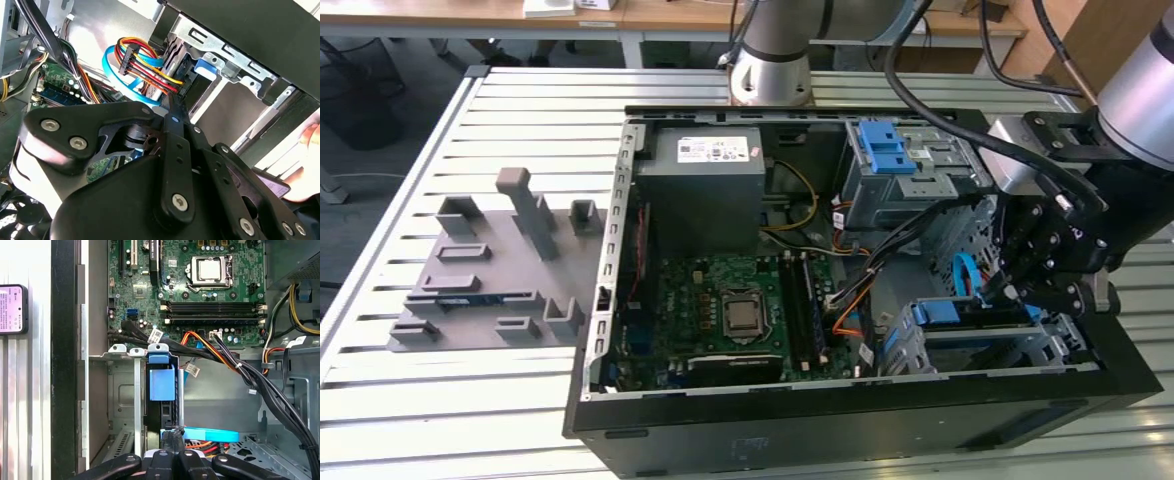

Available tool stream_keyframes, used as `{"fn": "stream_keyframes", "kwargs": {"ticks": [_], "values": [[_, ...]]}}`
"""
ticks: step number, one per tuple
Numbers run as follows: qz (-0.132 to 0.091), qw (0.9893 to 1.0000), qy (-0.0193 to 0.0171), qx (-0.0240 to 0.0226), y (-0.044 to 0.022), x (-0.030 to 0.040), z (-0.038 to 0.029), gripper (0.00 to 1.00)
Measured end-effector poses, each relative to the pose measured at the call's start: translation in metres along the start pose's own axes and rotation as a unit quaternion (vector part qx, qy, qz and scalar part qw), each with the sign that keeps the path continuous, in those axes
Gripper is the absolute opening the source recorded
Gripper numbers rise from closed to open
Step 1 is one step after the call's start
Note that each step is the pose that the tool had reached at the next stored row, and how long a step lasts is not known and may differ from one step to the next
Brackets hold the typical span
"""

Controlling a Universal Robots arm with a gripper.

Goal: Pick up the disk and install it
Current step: 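Insert the second disk wire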

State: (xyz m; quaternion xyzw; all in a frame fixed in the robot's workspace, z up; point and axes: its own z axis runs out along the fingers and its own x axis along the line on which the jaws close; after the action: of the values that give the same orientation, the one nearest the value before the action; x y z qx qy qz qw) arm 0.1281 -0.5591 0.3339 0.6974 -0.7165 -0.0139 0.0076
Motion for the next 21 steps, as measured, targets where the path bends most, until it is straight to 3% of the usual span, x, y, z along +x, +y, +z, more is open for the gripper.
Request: {"fn": "stream_keyframes", "kwargs": {"ticks": [21], "values": [[0.0, 1.0, -0.0006, -0.0001, 0.0002, -0.0001, -0.0073, 0.11]]}}
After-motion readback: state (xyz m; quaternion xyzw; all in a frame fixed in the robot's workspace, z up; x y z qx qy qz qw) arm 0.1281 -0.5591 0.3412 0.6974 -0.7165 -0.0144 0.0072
